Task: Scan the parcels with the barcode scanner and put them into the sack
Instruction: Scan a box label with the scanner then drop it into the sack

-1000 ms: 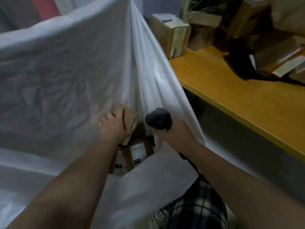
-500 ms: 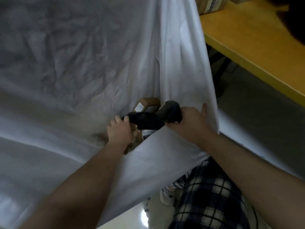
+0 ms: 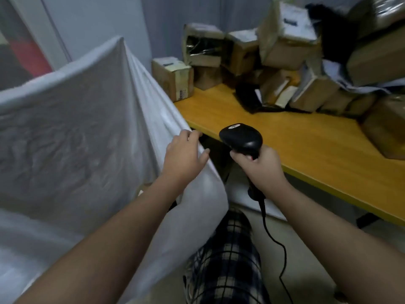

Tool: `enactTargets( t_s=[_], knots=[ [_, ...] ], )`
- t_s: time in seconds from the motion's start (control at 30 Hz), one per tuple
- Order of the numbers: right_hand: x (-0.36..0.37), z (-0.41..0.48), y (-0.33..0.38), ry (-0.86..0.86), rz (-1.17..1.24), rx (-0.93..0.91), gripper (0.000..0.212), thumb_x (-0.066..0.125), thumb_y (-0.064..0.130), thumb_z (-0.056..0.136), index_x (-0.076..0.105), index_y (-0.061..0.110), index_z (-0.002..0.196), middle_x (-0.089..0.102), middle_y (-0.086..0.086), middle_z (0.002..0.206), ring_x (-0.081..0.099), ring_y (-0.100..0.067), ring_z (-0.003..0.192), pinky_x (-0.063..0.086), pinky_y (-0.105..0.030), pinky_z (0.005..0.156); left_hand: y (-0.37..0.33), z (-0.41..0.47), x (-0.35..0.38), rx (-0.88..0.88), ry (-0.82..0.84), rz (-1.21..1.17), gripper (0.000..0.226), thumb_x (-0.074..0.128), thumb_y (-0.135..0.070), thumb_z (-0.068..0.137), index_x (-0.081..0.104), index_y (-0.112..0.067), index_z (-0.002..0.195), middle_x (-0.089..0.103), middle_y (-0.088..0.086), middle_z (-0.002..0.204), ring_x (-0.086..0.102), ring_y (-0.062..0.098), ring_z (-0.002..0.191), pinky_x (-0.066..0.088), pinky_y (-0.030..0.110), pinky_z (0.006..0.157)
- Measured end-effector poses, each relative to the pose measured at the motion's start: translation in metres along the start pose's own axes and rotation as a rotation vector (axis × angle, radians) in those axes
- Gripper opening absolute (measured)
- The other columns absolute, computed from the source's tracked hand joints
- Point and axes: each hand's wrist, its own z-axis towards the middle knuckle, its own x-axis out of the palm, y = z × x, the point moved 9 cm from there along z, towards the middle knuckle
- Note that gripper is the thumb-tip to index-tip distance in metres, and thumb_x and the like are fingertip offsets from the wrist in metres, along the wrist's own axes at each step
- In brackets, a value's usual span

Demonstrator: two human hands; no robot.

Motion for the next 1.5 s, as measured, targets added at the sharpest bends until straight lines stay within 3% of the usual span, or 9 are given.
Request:
enactTargets(
  t_s=[0.27, 0.43, 0.53, 0.6, 0.83, 1.0, 1.3, 1.4, 1.5],
  knots=[
    [-0.193, -0.043, -0.011, -0.368, 0.059, 0.05, 0.046, 0.076, 0.026, 0.081, 0.039, 0.021, 0.053, 0.047, 0.002, 0.05, 0.062, -0.037, 0.065, 0.049, -0.047, 0.065, -0.196, 0.018, 0.0, 0.302, -0.013, -0.096, 0.05, 0.056, -0.041, 0.092, 0.045, -0.018, 0.135, 0.048, 0.005, 0.13, 0.047, 0.026, 0.12, 0.04, 0.038, 0.099],
    [-0.271, -0.049, -0.012, -0.485, 0.113, 0.088, 0.04, 0.074, 0.027, 0.082, 0.047, 0.015, 0.055, 0.054, -0.002, 0.054, 0.064, -0.034, 0.067, 0.051, -0.05, 0.073, -0.277, 0.051, -0.009, 0.405, -0.058, -0.107, 0.053, 0.054, -0.043, 0.093, 0.042, -0.018, 0.137, 0.046, 0.006, 0.132, 0.044, 0.026, 0.123, 0.038, 0.038, 0.1],
    [-0.281, -0.024, 0.0, -0.463, 0.168, 0.079, 0.034, 0.072, 0.029, 0.083, 0.06, -0.002, 0.074, 0.059, -0.009, 0.066, 0.066, -0.035, 0.072, 0.054, -0.053, 0.077, -0.276, 0.098, -0.029, 0.327, -0.155, -0.04, 0.056, 0.055, -0.047, 0.091, 0.041, -0.018, 0.136, 0.041, 0.01, 0.135, 0.04, 0.031, 0.123, 0.036, 0.042, 0.1],
    [-0.279, 0.002, 0.01, -0.446, 0.169, 0.059, 0.032, 0.073, 0.031, 0.083, 0.064, 0.0, 0.084, 0.059, -0.006, 0.066, 0.066, -0.034, 0.073, 0.055, -0.054, 0.077, -0.264, 0.136, -0.041, 0.211, -0.207, 0.047, 0.065, 0.054, -0.054, 0.089, 0.035, -0.019, 0.14, 0.033, 0.014, 0.143, 0.033, 0.034, 0.13, 0.031, 0.046, 0.104],
    [-0.252, 0.069, 0.012, -0.347, 0.245, 0.117, 0.021, 0.071, 0.029, 0.085, 0.061, 0.016, 0.072, 0.056, 0.002, 0.053, 0.059, -0.015, 0.05, 0.047, -0.031, 0.06, -0.237, 0.232, -0.023, -0.058, -0.054, 0.098, 0.102, 0.051, -0.076, 0.078, 0.005, -0.024, 0.152, -0.001, 0.02, 0.158, 0.014, 0.043, 0.142, 0.022, 0.056, 0.111],
    [-0.251, 0.07, 0.009, -0.339, 0.263, 0.113, 0.016, 0.07, 0.03, 0.085, 0.064, 0.019, 0.077, 0.058, 0.004, 0.055, 0.06, -0.016, 0.053, 0.047, -0.03, 0.061, -0.242, 0.232, -0.025, -0.102, -0.097, 0.014, 0.093, 0.062, -0.058, 0.081, 0.012, -0.021, 0.15, 0.014, 0.023, 0.153, 0.025, 0.042, 0.135, 0.028, 0.05, 0.108],
    [-0.241, 0.025, 0.014, -0.308, 0.592, 0.085, 0.016, 0.072, 0.021, 0.086, 0.068, 0.009, 0.097, 0.067, -0.008, 0.083, 0.067, -0.022, 0.081, 0.058, -0.039, 0.076, -0.236, 0.099, -0.086, 0.088, -0.402, -0.328, 0.095, 0.072, -0.046, 0.075, 0.018, -0.018, 0.148, 0.014, 0.012, 0.15, 0.021, 0.032, 0.132, 0.022, 0.042, 0.112],
    [-0.235, -0.001, 0.008, -0.323, 0.721, 0.077, 0.024, 0.075, 0.022, 0.082, 0.069, 0.016, 0.105, 0.073, -0.004, 0.1, 0.068, -0.021, 0.1, 0.057, -0.038, 0.085, -0.235, 0.031, -0.067, 0.19, -0.375, -0.459, 0.101, 0.077, -0.041, 0.07, 0.02, -0.016, 0.149, 0.019, 0.013, 0.146, 0.022, 0.028, 0.131, 0.022, 0.033, 0.107],
    [-0.224, -0.028, 0.006, -0.312, 0.76, 0.056, 0.016, 0.075, 0.019, 0.082, 0.069, 0.024, 0.096, 0.076, 0.008, 0.094, 0.07, -0.01, 0.095, 0.054, -0.031, 0.088, -0.241, -0.016, -0.038, 0.298, -0.301, -0.531, 0.102, 0.065, -0.053, 0.069, 0.016, -0.014, 0.149, 0.018, 0.014, 0.145, 0.021, 0.025, 0.132, 0.023, 0.031, 0.108]
  ],
)
